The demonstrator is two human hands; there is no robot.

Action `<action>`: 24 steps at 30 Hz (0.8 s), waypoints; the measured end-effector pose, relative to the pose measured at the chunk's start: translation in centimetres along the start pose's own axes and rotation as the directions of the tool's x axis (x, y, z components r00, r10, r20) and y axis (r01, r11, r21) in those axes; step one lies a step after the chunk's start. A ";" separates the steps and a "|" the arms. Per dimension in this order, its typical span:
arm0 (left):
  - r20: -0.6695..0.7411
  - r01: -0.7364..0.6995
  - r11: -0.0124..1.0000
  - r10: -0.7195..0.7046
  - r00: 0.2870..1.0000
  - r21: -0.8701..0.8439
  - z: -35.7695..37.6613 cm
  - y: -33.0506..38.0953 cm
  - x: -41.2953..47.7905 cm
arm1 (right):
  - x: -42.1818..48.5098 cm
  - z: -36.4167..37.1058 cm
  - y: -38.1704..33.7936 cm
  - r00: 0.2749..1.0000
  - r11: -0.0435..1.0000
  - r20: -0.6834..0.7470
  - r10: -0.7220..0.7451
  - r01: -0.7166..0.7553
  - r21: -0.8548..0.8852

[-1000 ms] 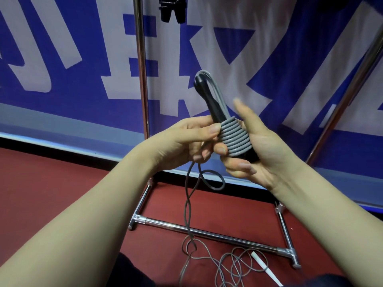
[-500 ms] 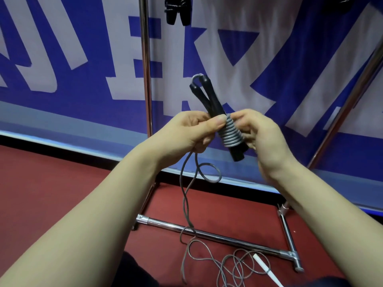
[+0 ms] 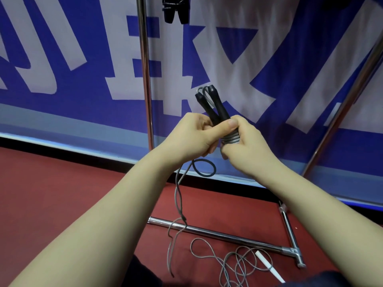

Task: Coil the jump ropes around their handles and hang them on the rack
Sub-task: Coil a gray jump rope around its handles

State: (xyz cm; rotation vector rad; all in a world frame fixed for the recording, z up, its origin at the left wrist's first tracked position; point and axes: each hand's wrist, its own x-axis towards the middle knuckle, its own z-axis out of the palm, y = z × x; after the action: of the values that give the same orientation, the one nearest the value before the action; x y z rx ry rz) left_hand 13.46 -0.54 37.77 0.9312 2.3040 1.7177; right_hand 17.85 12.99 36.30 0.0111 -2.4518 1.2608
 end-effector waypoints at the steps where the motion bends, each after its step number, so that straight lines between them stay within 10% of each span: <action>1: 0.005 -0.011 1.000 0.011 1.000 -0.002 -0.1 0.1 0.0 | 0.1 0.1 -0.1 1.000 0.999 -0.016 0.010 -0.009 0.049; 9: 0.340 -0.078 0.989 0.116 0.933 -0.123 -2.4 -0.2 -0.2 | 0.6 -0.9 0.2 0.993 0.935 0.099 0.061 -0.091 0.342; 24: 0.180 -0.206 0.972 0.183 0.966 0.115 -2.1 -0.3 -0.4 | -0.1 -1.6 -0.6 0.884 0.580 0.441 0.156 -0.443 0.684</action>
State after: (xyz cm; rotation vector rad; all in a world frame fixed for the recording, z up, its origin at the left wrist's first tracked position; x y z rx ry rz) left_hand 12.73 -2.61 38.11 1.3146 2.3042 1.4970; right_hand 18.56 13.86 37.57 0.0352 -1.9721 2.5960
